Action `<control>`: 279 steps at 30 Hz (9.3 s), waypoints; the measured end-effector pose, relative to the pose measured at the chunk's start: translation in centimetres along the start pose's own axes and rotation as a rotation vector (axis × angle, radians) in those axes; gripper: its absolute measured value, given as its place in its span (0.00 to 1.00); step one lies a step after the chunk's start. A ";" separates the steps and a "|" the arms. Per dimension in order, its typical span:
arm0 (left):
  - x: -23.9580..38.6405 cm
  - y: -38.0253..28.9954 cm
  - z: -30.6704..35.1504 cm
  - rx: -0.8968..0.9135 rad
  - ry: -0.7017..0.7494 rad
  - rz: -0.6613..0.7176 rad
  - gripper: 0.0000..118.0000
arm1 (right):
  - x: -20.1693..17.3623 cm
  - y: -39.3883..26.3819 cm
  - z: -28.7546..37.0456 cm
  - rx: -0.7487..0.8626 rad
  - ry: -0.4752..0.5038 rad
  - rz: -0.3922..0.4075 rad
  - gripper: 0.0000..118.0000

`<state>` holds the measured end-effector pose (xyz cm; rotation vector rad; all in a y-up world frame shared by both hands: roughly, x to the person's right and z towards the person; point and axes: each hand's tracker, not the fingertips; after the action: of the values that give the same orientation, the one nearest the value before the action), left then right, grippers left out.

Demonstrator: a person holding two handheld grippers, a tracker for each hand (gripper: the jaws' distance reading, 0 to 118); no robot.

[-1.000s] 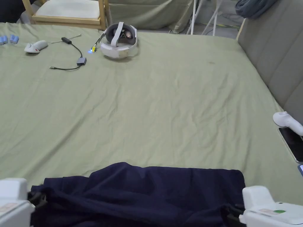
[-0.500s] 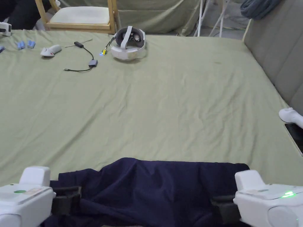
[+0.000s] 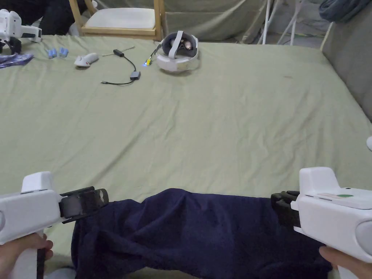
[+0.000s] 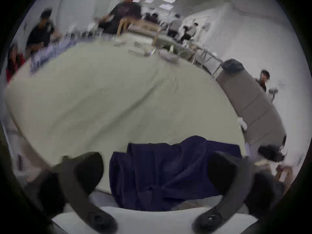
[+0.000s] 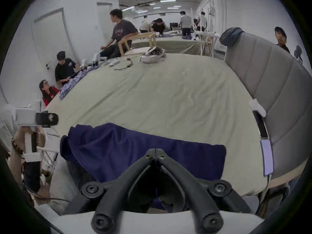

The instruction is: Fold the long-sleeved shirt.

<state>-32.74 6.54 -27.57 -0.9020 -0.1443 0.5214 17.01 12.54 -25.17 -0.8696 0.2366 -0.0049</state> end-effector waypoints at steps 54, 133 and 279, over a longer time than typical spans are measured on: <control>13.5 1.6 -4.0 -0.166 -0.448 -0.085 0.14 | 1.3 0.1 0.0 -0.038 0.025 -0.060 0.00; 4.2 -6.5 -15.9 -0.284 -0.489 0.177 0.78 | 3.2 -6.9 -13.2 -0.314 0.246 -0.402 0.00; 24.5 -2.9 -2.6 0.845 0.138 -0.597 0.94 | -0.1 4.7 2.2 0.822 -0.327 0.048 1.00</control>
<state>-9.56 15.20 -29.27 -0.0420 -0.0500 -0.0631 16.94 17.26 -27.31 -0.0388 -0.0609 0.0799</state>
